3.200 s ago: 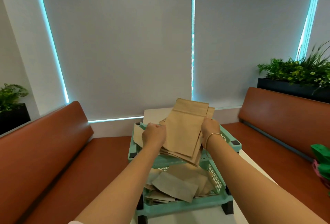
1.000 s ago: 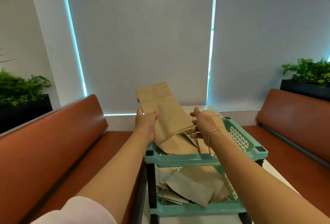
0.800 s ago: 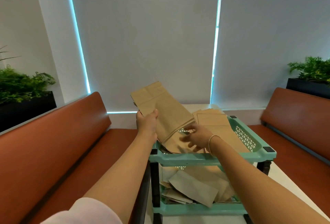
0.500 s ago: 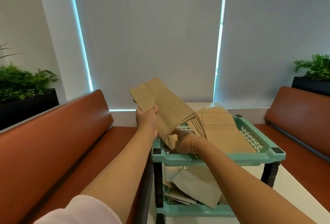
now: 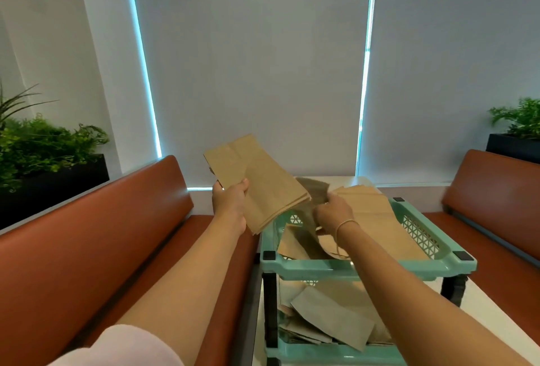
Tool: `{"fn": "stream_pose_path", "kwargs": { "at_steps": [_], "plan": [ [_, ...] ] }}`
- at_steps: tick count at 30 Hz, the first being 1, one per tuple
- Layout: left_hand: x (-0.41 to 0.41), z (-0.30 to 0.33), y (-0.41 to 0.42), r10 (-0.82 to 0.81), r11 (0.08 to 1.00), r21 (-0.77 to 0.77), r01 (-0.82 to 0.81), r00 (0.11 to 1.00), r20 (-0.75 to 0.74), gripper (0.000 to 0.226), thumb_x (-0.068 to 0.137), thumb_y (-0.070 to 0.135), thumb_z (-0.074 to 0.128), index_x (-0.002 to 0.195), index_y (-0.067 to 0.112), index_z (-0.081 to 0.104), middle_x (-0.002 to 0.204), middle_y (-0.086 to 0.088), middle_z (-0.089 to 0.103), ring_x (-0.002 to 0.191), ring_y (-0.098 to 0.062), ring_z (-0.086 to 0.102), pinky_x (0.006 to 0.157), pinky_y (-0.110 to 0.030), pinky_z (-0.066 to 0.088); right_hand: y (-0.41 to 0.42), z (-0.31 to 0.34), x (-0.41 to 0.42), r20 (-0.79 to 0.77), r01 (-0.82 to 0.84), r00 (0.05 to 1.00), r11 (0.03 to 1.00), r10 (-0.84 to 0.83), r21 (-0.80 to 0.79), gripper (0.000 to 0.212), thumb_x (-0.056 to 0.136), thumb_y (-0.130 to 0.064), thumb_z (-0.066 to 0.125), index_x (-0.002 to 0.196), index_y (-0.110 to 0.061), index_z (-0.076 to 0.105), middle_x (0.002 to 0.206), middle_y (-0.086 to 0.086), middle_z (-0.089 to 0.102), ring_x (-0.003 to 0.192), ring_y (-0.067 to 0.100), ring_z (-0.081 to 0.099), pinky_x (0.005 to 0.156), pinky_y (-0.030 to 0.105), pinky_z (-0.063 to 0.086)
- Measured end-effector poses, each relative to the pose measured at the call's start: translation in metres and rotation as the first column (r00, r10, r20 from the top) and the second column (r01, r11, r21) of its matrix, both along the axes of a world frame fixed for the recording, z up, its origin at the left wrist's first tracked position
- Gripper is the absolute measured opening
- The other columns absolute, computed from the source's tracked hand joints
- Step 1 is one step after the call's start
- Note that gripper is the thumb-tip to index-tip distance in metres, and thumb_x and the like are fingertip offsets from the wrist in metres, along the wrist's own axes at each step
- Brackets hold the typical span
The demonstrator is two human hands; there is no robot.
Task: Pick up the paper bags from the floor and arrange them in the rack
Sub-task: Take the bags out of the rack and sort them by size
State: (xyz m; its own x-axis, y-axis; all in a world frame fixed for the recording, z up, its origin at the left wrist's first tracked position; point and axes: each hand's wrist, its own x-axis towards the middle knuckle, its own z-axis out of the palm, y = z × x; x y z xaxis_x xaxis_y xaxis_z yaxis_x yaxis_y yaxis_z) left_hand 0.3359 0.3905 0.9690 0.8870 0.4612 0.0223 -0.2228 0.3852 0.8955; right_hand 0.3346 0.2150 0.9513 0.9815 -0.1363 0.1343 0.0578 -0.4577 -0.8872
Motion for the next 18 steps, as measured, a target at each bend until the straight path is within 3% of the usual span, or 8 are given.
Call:
{"fn": "stream_pose_path", "kwargs": {
  "at_steps": [2,5,9,12,15,18],
  "plan": [
    [-0.002,-0.003,-0.001,0.008,1.0,0.016,-0.008,1.0,-0.003,0.033,0.087,0.004,0.061,0.116,0.017,0.051,0.112,-0.007,0.063,0.098,-0.026,0.062,0.09,-0.047,0.051,-0.014,0.01,0.001,0.021,0.081,0.996,0.984,-0.086,0.16,0.012,0.087,-0.006,0.051,0.086,-0.016,0.057,0.1,0.012,0.066,0.094,0.033,0.063,0.081,0.049,0.055],
    [-0.007,-0.009,-0.009,-0.001,0.999,0.046,0.002,1.0,-0.008,0.037,0.088,0.003,0.06,0.122,0.013,0.05,0.113,-0.007,0.061,0.097,-0.025,0.06,0.084,-0.04,0.051,-0.032,0.027,-0.001,0.099,0.166,0.978,0.975,-0.182,0.148,0.009,0.091,-0.014,0.052,0.098,-0.013,0.058,0.107,0.015,0.064,0.099,0.035,0.06,0.089,0.05,0.051],
    [-0.013,-0.014,-0.026,-0.042,0.995,0.093,0.042,0.999,-0.007,0.03,0.089,0.001,0.058,0.114,0.015,0.049,0.109,-0.005,0.06,0.094,-0.022,0.059,0.072,-0.032,0.048,-0.051,0.052,-0.008,0.261,0.266,0.914,0.945,-0.31,0.189,0.022,0.095,-0.016,0.048,0.112,-0.007,0.058,0.108,0.012,0.062,0.095,0.029,0.057,0.085,0.037,0.047],
    [-0.015,-0.015,-0.04,-0.081,0.99,0.119,0.081,0.997,-0.006,0.029,0.089,0.001,0.058,0.109,0.019,0.046,0.106,-0.003,0.058,0.094,-0.022,0.058,0.077,-0.034,0.048,-0.062,0.08,-0.017,0.372,0.292,0.853,0.925,-0.367,0.242,0.024,0.096,-0.017,0.045,0.116,-0.007,0.055,0.111,0.011,0.061,0.096,0.024,0.055,0.086,0.034,0.044],
    [-0.015,-0.015,-0.05,-0.128,0.975,0.181,0.127,0.992,-0.009,0.032,0.089,0.003,0.058,0.113,0.021,0.046,0.105,-0.001,0.059,0.096,-0.022,0.059,0.08,-0.038,0.051,-0.077,0.109,-0.021,0.449,0.339,0.792,0.909,-0.414,0.24,0.029,0.097,-0.017,0.043,0.121,-0.007,0.055,0.119,0.013,0.06,0.11,0.03,0.054,0.089,0.032,0.04],
    [-0.015,-0.019,-0.054,-0.175,0.96,0.216,0.178,0.984,-0.031,0.036,0.089,0.003,0.058,0.118,0.021,0.048,0.105,-0.002,0.062,0.097,-0.024,0.062,0.084,-0.043,0.054,-0.091,0.122,-0.012,0.411,0.302,0.82,0.911,-0.398,0.281,0.029,0.095,-0.019,0.043,0.116,-0.005,0.059,0.112,0.012,0.062,0.102,0.026,0.055,0.092,0.035,0.043]
  ]
}}
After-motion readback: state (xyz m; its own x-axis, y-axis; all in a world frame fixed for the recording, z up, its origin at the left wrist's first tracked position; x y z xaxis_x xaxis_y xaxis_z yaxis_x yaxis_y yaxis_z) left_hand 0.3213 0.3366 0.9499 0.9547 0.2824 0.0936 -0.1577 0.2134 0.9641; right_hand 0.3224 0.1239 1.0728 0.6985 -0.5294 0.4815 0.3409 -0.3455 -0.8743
